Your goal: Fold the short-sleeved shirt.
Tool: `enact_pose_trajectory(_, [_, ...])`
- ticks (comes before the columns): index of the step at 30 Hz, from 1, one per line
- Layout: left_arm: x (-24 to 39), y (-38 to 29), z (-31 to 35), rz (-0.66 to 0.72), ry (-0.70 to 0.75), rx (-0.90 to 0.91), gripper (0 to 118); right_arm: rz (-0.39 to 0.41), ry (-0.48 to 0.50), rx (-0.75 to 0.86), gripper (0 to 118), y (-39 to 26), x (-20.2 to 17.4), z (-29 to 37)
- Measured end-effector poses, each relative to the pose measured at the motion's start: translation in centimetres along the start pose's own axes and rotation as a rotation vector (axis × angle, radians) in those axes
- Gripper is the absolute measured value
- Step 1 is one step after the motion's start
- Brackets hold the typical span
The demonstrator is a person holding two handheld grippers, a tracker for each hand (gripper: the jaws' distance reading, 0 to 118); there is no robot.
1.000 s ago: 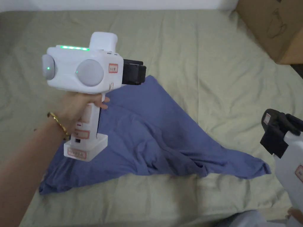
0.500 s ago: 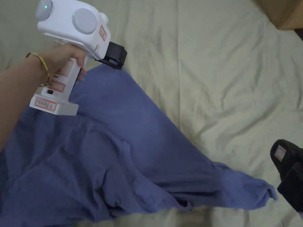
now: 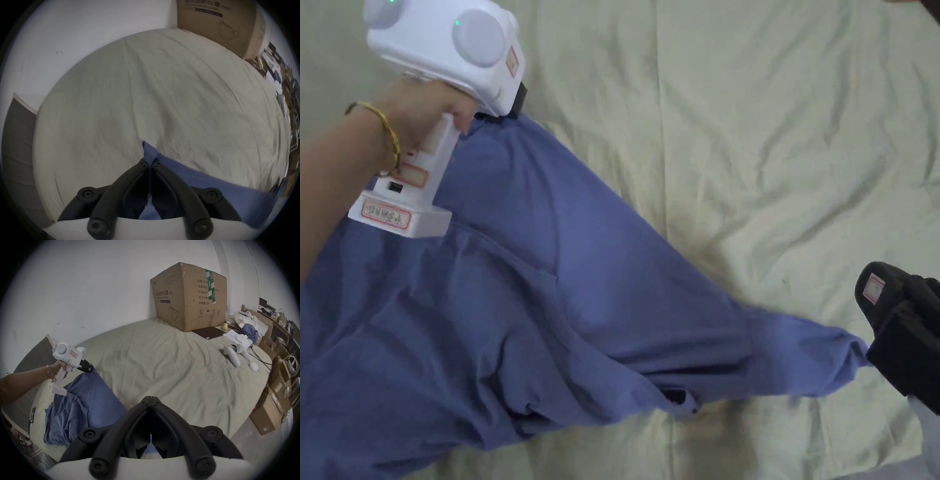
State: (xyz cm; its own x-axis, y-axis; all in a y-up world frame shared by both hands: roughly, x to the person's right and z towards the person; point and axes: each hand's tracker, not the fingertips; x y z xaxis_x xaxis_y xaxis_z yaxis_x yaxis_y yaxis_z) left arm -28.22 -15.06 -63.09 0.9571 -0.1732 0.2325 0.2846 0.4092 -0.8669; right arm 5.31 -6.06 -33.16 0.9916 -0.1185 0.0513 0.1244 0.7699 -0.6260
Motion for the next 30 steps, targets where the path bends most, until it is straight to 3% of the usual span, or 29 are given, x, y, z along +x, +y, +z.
enact_pose_trajectory(4, [0.8,-0.9,3.7,-0.016,-0.009,0.086,1,0.004,-0.019,-0.047,4,-0.3,0.9,2.7])
enact_pose_trajectory(8, [-0.2,-0.8,9.1,0.084,-0.036,0.216,1,-0.042,-0.055,-0.219,85,-1.1,1.7,2.5])
enact_pose_trajectory(10, [-2.2,0.2,10.1,0.13,-0.069,0.255,1,-0.075,-0.065,-0.261,117,-2.0,2.2,2.2])
enact_pose_trajectory(16, [-4.2,-0.8,14.8,0.152,-0.045,0.328,1,-0.106,-0.12,-0.439,115,-4.0,2.9,-2.0])
enact_pose_trajectory(21, [-4.6,-2.5,16.5,0.195,-0.049,0.343,1,-0.263,-0.109,-0.459,113,-4.5,3.2,-7.2])
enact_pose_trajectory(22, [-4.7,-2.7,16.7,0.198,-0.047,0.342,1,-0.272,-0.096,-0.478,105,-4.5,3.1,-7.9])
enact_pose_trajectory(24, [-4.9,-2.9,16.8,0.2,-0.042,0.34,1,-0.276,-0.069,-0.539,61,-5.0,3.0,-9.7])
enact_pose_trajectory(25, [-4.9,-2.9,16.7,0.203,-0.041,0.337,1,-0.291,-0.046,-0.574,47,-5.3,3.1,-10.4])
enact_pose_trajectory(27, [-4.8,-3.0,16.7,0.207,-0.045,0.329,1,-0.291,-0.068,-0.558,37,-5.0,3.1,-10.1])
enact_pose_trajectory(29, [-4.7,-3.1,16.9,0.202,-0.036,0.33,1,-0.33,0.002,-0.532,13,-3.5,3.6,-8.6])
enact_pose_trajectory(30, [-4.7,-3.2,17.2,0.203,-0.035,0.332,1,-0.382,0.052,-0.525,13,-2.7,4.1,-7.8])
